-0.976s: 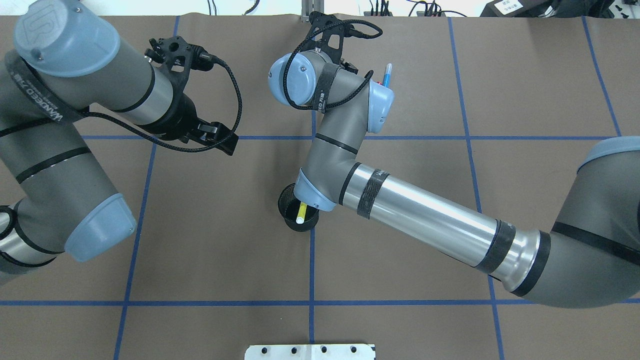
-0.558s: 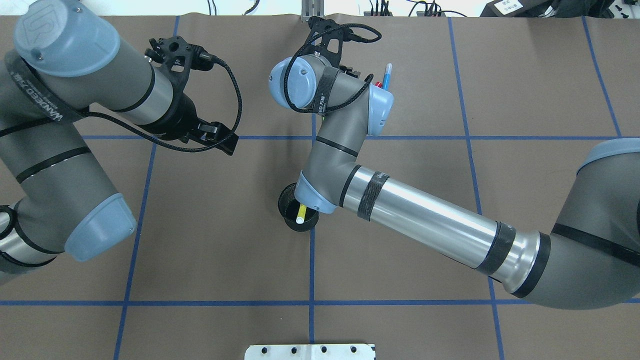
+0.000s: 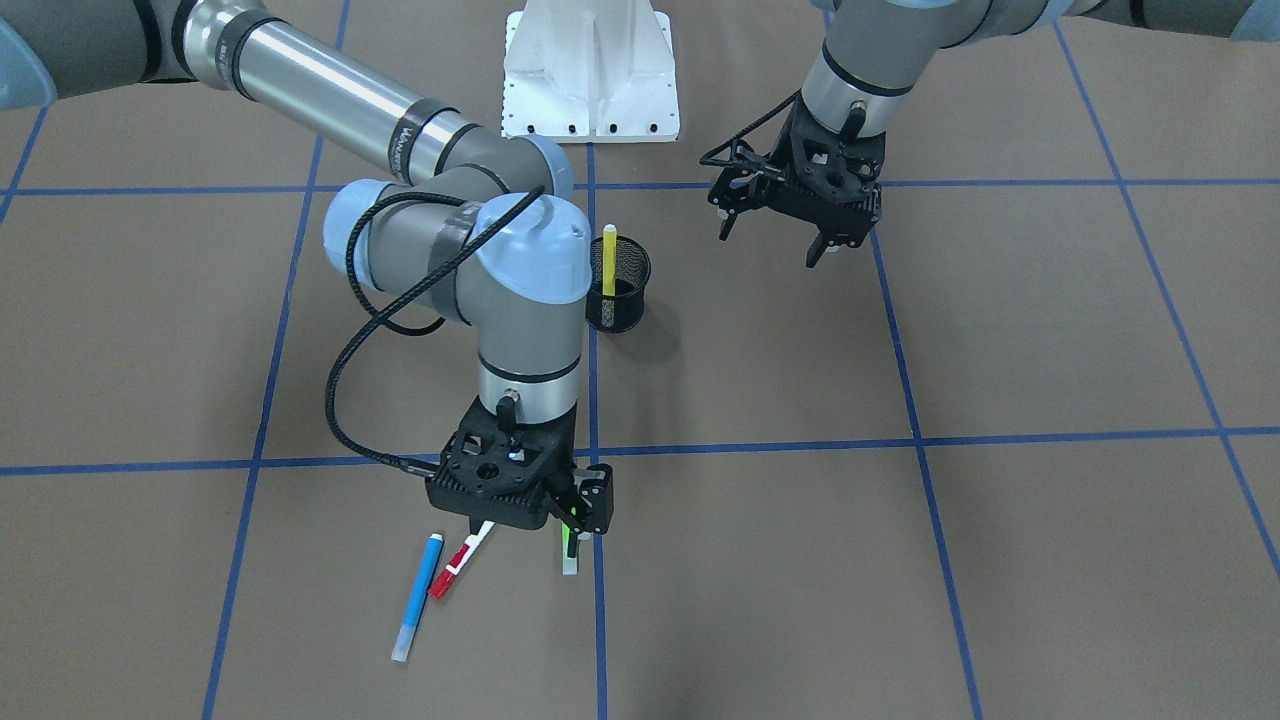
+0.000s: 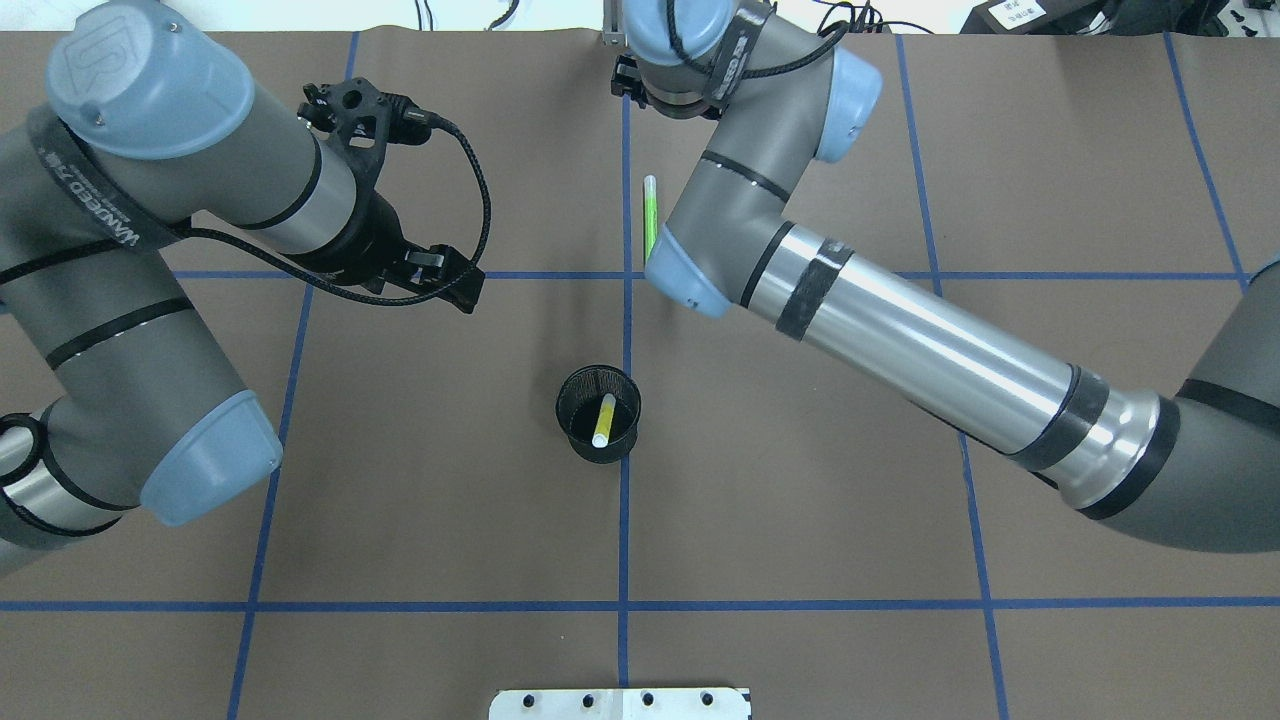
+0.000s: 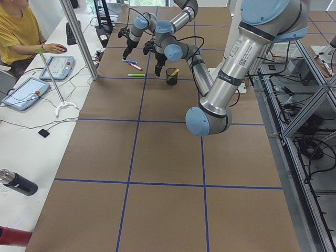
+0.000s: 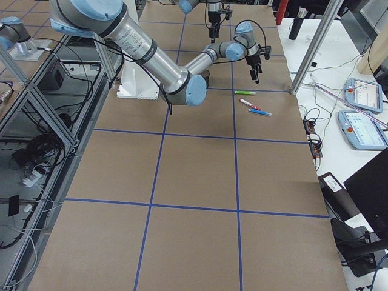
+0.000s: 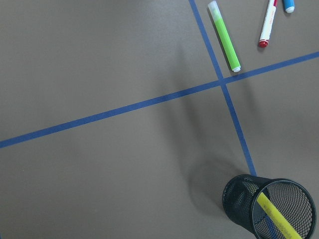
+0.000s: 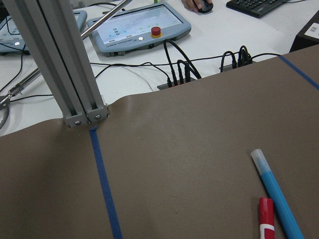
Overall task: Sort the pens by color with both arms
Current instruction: 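Move the left gripper over the pen cup while the right gripper withdraws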
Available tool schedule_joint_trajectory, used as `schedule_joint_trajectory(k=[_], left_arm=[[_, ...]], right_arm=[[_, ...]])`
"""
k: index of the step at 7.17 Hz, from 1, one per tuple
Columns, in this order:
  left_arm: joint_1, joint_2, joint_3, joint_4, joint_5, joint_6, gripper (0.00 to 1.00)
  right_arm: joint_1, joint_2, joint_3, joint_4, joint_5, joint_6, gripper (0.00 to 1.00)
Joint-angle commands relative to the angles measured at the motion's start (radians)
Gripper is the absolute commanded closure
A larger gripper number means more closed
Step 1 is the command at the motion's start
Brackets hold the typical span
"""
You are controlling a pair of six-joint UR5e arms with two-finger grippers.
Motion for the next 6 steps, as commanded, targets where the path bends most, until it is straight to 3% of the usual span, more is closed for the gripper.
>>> schedule_joint_trajectory(k=[1,2,3,4,6], left_arm=[[0.031,-0.020,0.027,0.015,-0.003,-0.143,0.00],[0.048,-0.051,0.078,0.033,-0.058,-0.152,0.00],[0.051,-0.106,0.136,0.071,-0.118,-0.157,0.00],[0.062,-0.152,0.171,0.100,-0.147,-0.168,0.00],[0.113,-0.230,0.262,0.102,-0.150,-0.203,0.01]], right_arm=[[0.127,-0.102,0.096,-0.009,0.362,-0.162,0.00],[0.155,-0.158,0.156,-0.029,0.444,-0.213,0.00],[0.171,-0.212,0.237,-0.096,0.467,-0.279,0.00],[0.180,-0.246,0.308,-0.171,0.474,-0.351,0.00],[0.182,-0.282,0.359,-0.187,0.474,-0.361,0.00]])
